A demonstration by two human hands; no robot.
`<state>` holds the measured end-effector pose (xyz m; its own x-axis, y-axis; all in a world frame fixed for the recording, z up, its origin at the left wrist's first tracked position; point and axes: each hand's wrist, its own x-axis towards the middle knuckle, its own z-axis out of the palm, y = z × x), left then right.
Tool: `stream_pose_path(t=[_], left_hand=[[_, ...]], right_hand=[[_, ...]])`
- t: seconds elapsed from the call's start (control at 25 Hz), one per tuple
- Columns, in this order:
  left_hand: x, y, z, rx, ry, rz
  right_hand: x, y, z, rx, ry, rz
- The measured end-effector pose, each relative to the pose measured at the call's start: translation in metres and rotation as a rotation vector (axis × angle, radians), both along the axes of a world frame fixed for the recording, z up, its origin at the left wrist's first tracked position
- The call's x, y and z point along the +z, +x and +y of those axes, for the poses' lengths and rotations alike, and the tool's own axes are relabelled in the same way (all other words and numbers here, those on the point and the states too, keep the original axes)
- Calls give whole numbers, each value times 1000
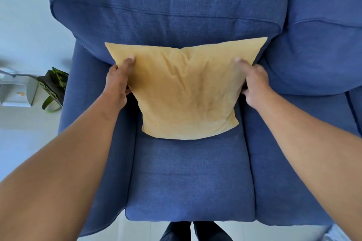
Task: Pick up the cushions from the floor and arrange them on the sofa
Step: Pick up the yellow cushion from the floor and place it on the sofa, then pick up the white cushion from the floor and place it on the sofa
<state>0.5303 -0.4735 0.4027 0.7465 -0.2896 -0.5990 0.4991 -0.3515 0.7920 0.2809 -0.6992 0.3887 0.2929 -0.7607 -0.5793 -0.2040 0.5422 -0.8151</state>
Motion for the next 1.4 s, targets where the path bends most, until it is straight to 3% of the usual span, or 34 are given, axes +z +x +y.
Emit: stream_pose_path(t=[0.2,0.32,0.44,0.56,0.76,0.92,1.08,1.24,1.4], left_hand=[[15,15,-5,87,-66,-224],[2,12,8,105,-99,-261],[0,8,7,37,-13,-211],[9,9,5,8,60,-200],[46,-60,30,59,297,-537],[55,-150,35,-415,330,-559],[58,-241,13,-834,234,-605],[56,-353,-23,-1249,149,-771],[47,-499,-42,-1536,99,-773]], right_hand=[[26,9,-29,-69,-123,21],[20,-2,-25,-84,-126,71],[8,-5,-13,-43,-52,184],[19,-4,-10,-49,-104,254],[60,-49,25,47,-295,381],[75,-121,68,194,-429,501],[79,-220,105,208,-470,697],[72,-336,135,156,-488,896],[58,-485,181,-15,-331,992]])
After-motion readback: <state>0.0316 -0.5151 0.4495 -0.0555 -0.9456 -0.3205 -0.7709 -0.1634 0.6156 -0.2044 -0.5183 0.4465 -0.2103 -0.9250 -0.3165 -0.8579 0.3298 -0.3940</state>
